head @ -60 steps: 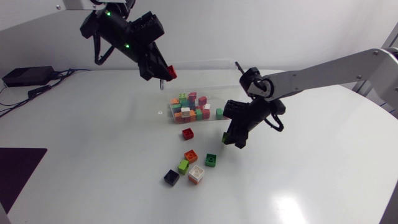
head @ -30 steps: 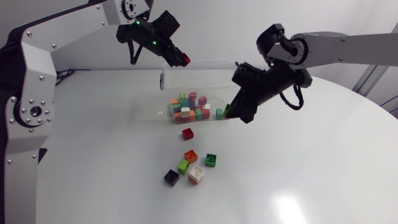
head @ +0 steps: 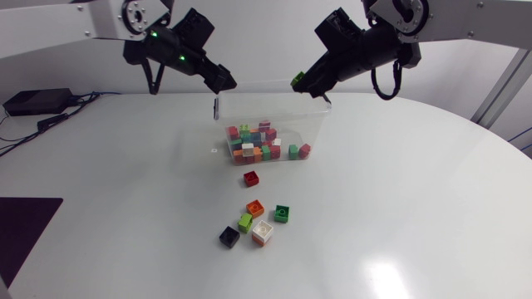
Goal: Place the duplo bricks in the container
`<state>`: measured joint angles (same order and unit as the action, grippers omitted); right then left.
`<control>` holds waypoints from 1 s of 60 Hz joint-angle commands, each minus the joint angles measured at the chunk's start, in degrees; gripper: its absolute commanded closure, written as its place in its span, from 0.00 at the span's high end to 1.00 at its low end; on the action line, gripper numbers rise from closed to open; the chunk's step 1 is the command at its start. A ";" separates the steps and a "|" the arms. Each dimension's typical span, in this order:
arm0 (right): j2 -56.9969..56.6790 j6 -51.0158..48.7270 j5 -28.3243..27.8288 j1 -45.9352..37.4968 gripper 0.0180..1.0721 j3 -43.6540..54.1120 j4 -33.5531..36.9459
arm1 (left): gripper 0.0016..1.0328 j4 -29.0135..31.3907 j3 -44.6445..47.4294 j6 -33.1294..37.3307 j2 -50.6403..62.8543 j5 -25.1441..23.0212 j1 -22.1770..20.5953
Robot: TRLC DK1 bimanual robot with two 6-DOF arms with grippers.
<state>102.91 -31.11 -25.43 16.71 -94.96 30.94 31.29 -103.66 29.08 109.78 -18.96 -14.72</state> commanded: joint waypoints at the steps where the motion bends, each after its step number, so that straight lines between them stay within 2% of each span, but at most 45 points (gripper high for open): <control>1: 4.05 3.78 0.21 -0.27 0.26 -2.51 -1.76 | 0.96 -2.81 7.68 -0.78 -8.26 0.06 0.22; 4: 6.07 4.83 0.56 -0.10 0.27 -4.53 -2.11 | 0.96 -3.95 11.81 -0.69 -11.25 0.06 0.13; 8: 7.83 6.06 1.44 0.69 0.27 -5.59 -4.04 | 0.96 -8.44 20.07 -0.34 -16.79 0.15 -0.22; 16: 11.17 7.29 3.72 2.36 0.27 -7.35 -7.12 | 0.96 -14.15 30.00 -0.78 -23.91 2.17 -1.36; 23: 14.77 8.17 5.30 3.07 0.30 -10.16 -8.53 | 0.96 -15.29 35.98 -0.69 -28.13 2.61 -2.59; 25: 15.91 8.26 6.18 3.33 0.37 -11.13 -8.53 | 0.96 -15.38 37.39 -0.60 -28.65 2.61 -2.77; 28: 17.32 8.26 6.71 3.42 0.53 -12.53 -8.35 | 0.96 -15.38 39.32 -0.34 -29.36 2.61 -3.03; 31: 19.17 8.26 6.89 3.51 0.75 -14.38 -7.38 | 0.96 -15.20 41.69 0.89 -29.97 2.61 -3.47; 33: 19.87 8.26 7.15 3.51 0.86 -15.17 -7.03 | 0.96 -15.20 43.01 2.12 -30.50 2.61 -3.74; 35: 20.31 8.09 7.24 3.59 0.92 -15.52 -6.86 | 0.96 -14.94 45.47 4.67 -31.47 2.61 -4.09; 48: 15.30 7.21 6.97 2.54 0.94 -11.57 -6.59 | 0.96 -11.07 51.45 17.33 -31.29 1.29 -6.64; 60: 0.27 2.11 3.81 1.31 0.94 4.69 -6.77 | 0.96 -6.59 54.35 30.16 -27.25 0.59 -9.80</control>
<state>109.89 -26.24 -20.25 18.68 -96.31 23.97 23.44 -51.16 52.53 80.05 -17.72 -23.42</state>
